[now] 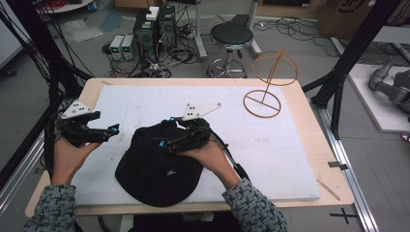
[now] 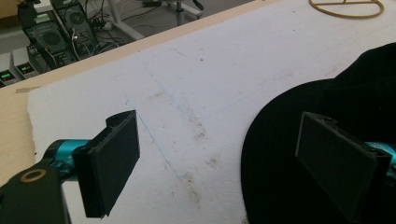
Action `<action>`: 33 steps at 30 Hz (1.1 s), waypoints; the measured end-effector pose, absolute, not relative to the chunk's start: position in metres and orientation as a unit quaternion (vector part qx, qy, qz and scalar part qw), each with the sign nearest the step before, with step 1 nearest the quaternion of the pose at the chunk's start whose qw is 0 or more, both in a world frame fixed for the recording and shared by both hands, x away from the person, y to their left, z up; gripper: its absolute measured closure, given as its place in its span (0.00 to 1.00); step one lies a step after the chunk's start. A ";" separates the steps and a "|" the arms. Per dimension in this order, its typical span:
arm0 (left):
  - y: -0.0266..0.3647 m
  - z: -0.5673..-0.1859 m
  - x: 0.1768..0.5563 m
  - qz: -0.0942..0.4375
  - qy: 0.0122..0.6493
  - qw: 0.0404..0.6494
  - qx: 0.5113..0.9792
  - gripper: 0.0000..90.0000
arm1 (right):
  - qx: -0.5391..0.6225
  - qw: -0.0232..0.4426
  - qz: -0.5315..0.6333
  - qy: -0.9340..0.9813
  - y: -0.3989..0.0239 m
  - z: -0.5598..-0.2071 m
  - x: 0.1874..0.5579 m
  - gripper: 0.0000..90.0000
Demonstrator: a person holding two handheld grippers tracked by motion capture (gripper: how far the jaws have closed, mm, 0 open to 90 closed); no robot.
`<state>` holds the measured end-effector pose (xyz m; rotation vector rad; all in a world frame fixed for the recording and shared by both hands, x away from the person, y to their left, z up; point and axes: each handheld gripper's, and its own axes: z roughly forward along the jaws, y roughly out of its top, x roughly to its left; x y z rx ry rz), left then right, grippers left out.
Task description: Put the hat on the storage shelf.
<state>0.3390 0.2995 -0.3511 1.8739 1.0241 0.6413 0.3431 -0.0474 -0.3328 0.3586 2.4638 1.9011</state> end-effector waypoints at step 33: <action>0.301 -0.351 0.339 0.258 0.412 0.441 0.755 0.15 | 0.119 -0.052 0.587 0.799 -0.028 -0.348 0.348 0.77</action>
